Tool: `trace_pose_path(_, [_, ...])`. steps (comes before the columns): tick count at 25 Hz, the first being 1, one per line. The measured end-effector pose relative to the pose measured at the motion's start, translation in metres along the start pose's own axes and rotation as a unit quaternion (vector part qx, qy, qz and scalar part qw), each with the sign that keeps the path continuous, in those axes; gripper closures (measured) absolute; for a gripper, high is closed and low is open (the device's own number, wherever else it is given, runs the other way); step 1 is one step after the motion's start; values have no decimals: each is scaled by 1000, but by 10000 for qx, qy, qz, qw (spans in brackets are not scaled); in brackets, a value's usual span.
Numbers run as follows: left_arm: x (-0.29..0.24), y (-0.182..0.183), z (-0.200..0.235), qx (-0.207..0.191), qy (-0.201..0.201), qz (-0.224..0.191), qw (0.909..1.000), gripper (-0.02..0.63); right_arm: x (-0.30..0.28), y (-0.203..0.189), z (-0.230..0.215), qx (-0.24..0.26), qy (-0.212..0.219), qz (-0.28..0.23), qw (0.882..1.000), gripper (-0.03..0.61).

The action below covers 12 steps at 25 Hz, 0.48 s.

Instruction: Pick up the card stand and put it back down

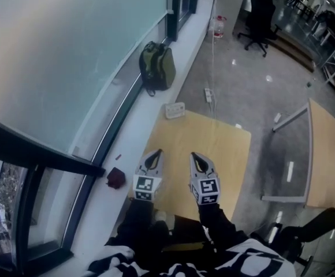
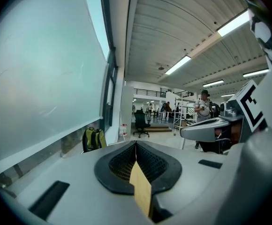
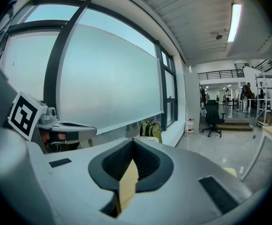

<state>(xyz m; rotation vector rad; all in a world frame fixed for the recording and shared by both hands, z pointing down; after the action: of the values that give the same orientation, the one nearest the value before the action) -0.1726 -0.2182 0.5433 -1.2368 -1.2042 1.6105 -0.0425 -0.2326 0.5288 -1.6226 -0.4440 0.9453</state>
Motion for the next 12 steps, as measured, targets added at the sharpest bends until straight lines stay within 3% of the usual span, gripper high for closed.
trace_pose_path(12, [-70, -50, 56, -450, -443, 731, 9953, 601, -74, -33, -34, -66, 218, 378, 9990, 557])
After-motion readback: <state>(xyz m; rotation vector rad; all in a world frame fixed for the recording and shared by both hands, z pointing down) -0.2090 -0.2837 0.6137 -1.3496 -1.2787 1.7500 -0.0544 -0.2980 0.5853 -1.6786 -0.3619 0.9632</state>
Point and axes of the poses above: the fingertips, and each gripper's own axes: x backward along the fingers, z to its left, y out of its top, the point moved 1 cm from there along x, backward along the fingers, and after that the axes turned 2 degrees about z, right-handed, at the moved point
